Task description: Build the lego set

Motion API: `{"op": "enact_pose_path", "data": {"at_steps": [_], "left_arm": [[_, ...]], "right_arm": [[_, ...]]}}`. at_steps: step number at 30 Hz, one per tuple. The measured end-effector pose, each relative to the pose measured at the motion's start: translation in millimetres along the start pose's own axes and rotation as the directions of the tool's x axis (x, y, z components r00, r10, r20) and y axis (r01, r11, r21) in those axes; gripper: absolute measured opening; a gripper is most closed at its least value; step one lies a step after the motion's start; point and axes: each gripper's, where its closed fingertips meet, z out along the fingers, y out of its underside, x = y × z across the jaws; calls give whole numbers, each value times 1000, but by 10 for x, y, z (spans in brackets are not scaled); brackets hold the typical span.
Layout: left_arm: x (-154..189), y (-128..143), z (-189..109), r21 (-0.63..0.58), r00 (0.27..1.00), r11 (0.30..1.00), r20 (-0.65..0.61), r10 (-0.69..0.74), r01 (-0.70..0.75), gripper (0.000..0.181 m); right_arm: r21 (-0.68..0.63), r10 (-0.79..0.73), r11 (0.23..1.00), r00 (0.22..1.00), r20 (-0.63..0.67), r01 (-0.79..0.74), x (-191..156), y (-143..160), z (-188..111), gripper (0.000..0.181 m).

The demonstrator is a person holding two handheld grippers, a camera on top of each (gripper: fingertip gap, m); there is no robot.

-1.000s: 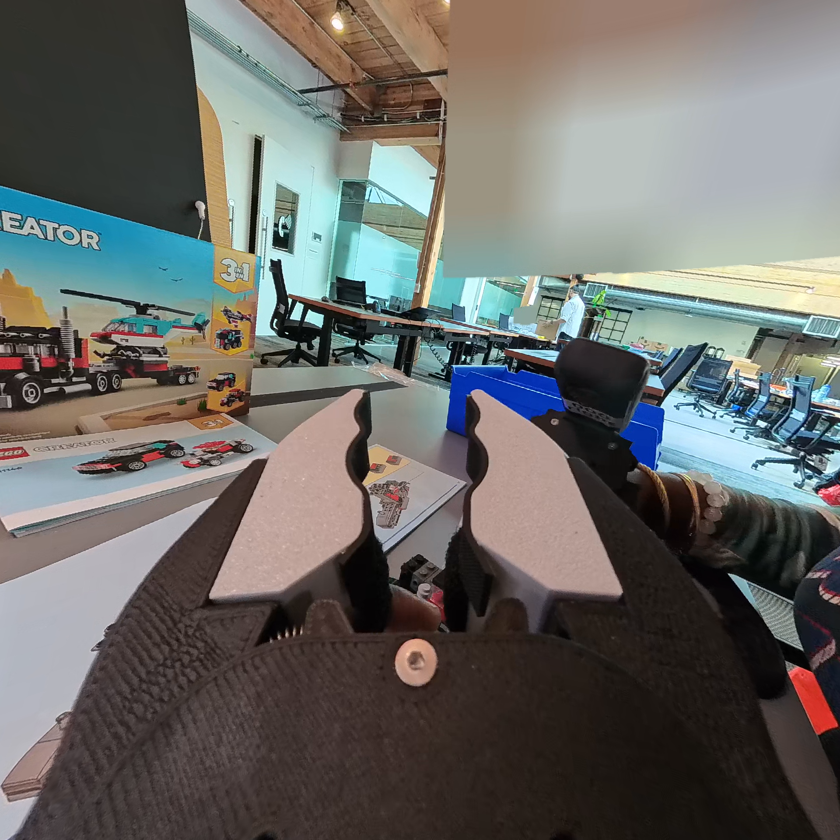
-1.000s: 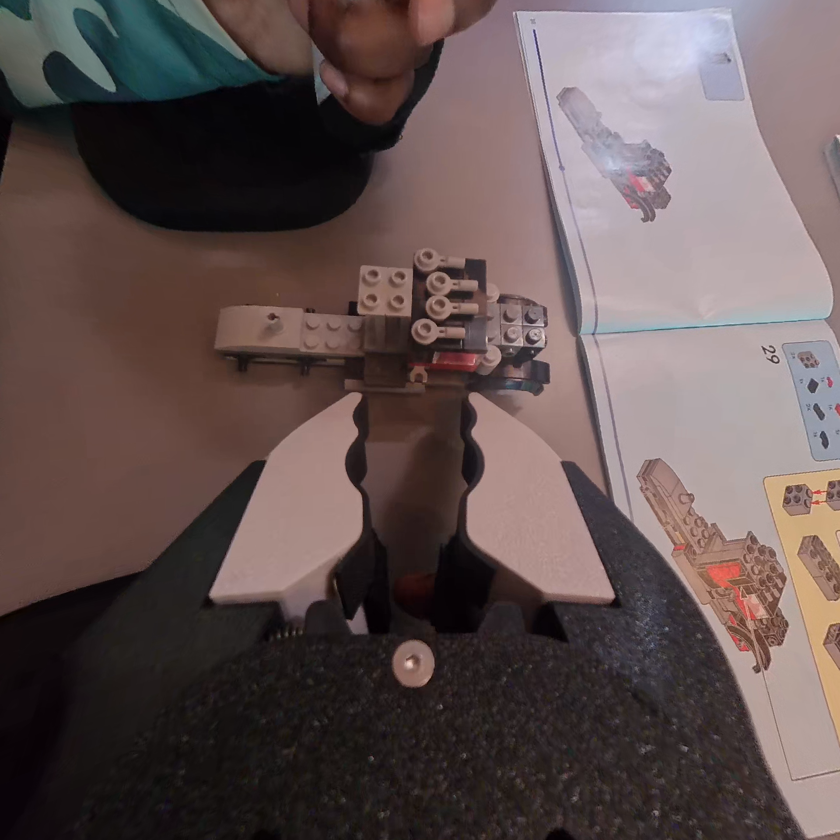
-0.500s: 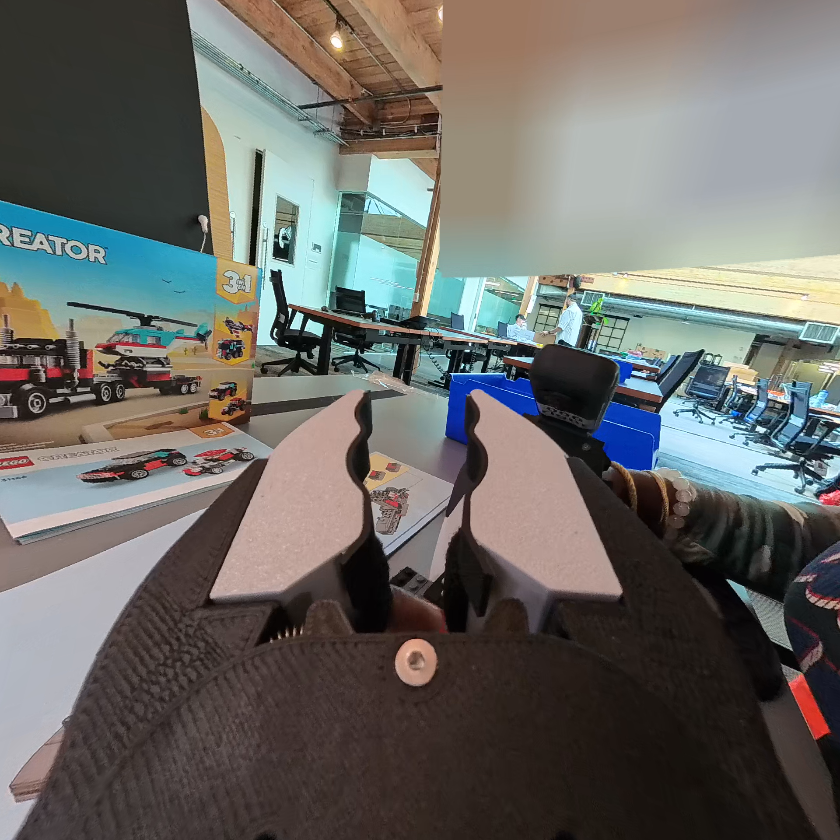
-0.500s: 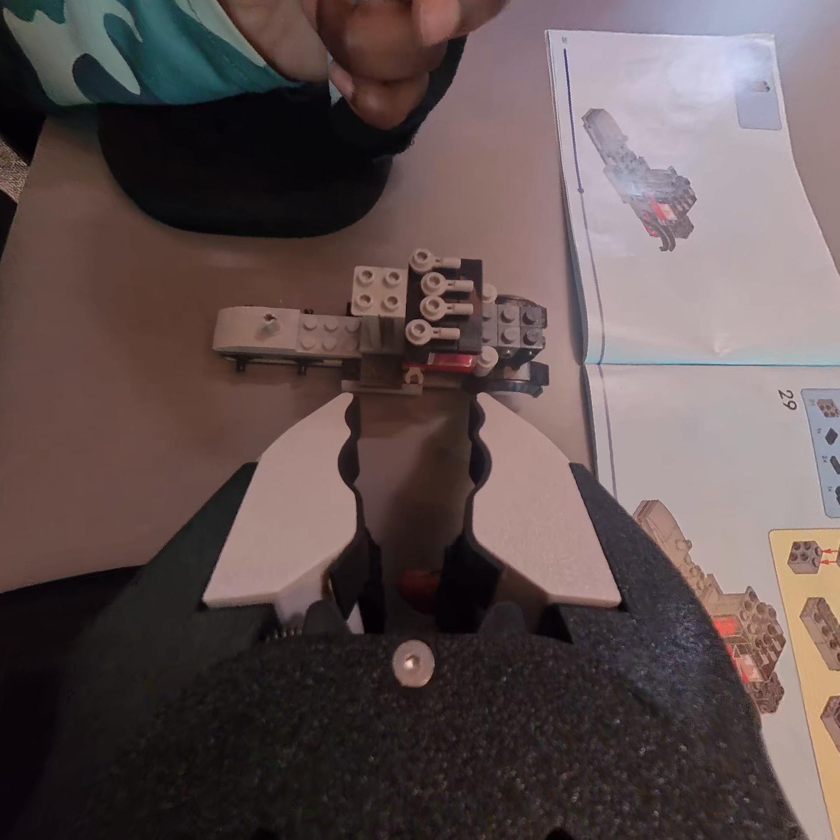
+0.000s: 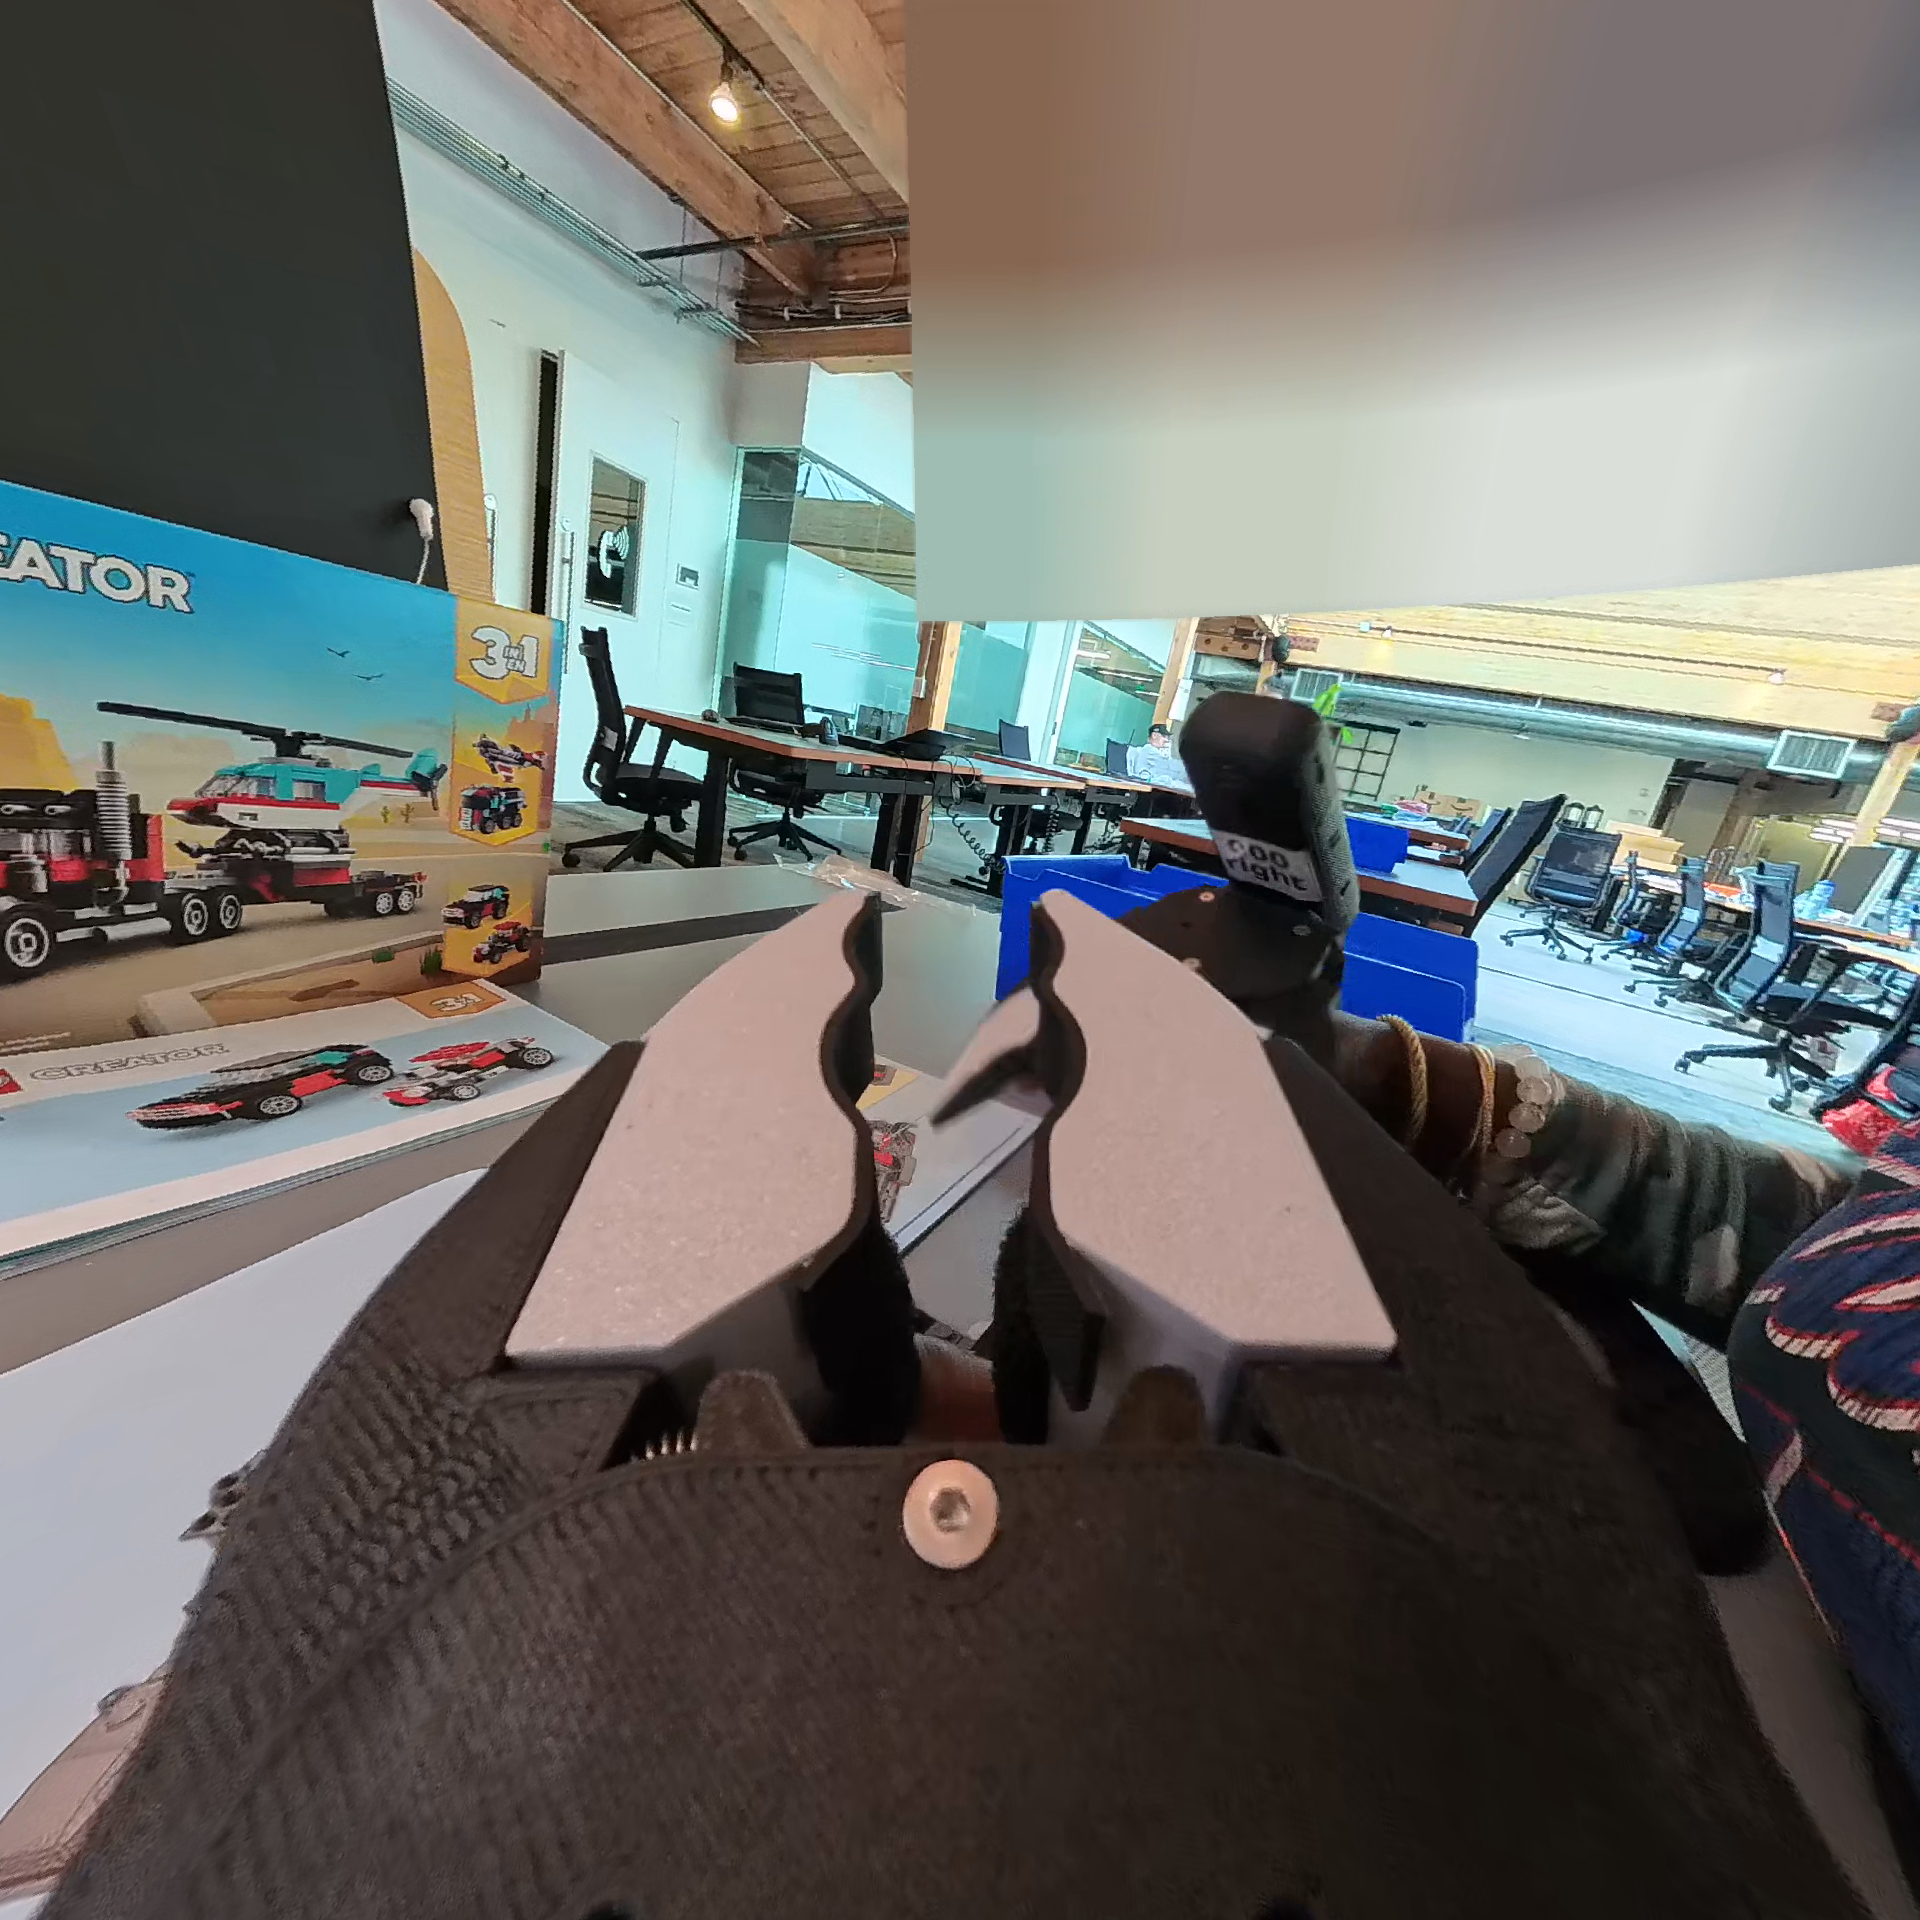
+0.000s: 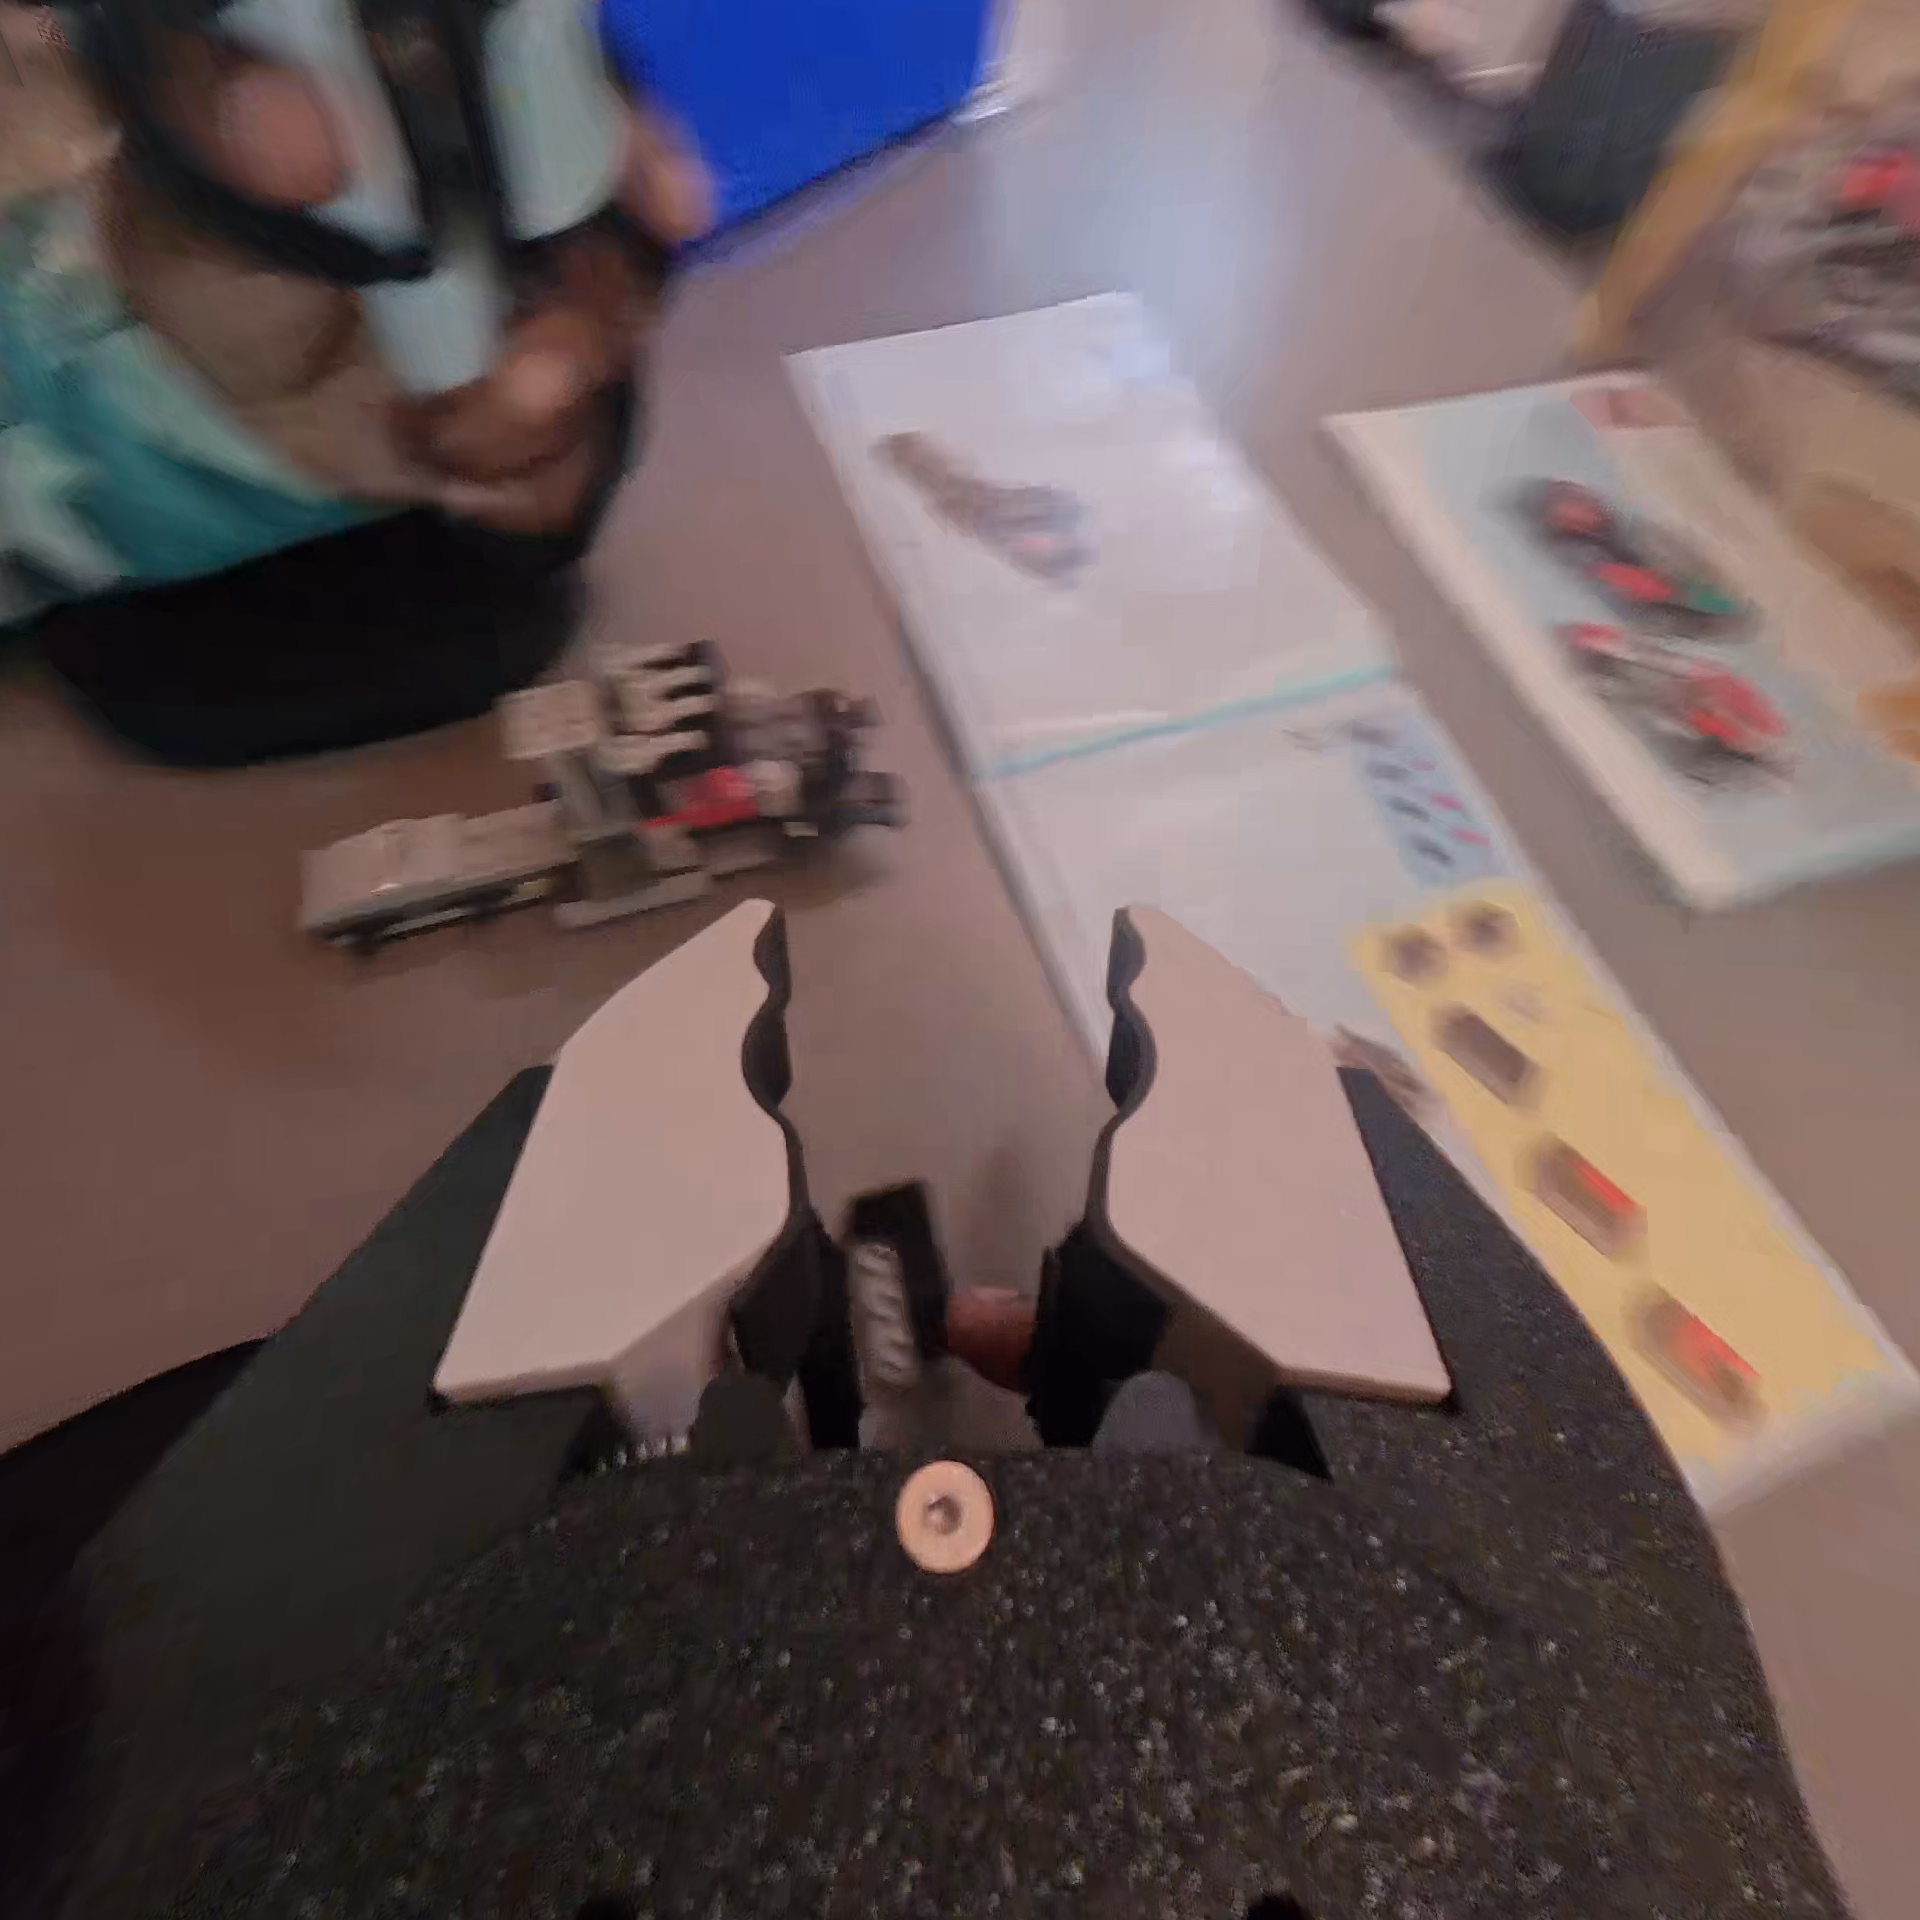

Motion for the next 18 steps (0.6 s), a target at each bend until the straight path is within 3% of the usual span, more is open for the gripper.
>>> {"op": "enact_pose_path", "data": {"at_steps": [3,5,8,10,18], "left_arm": [[3,11,16,0,1000,1000,-5,-6,6,26],[-6,25,25,-5,1000,1000,5,13,-13,25],[-13,30,37,3,996,997,23,83,-83,26],[-22,47,44,-3,993,993,34,115,-115,26],[-14,87,66,-16,989,989,25,145,-145,26]], "right_arm": [[36,145,989,936,-322,-142,611,197,-293,62],[83,250,968,862,-441,-238,847,341,-469,58],[179,395,919,803,-447,-352,955,446,-559,51],[167,430,902,794,-430,-398,957,515,-550,47],[10,331,931,834,-441,-365,890,624,-415,43]]}}
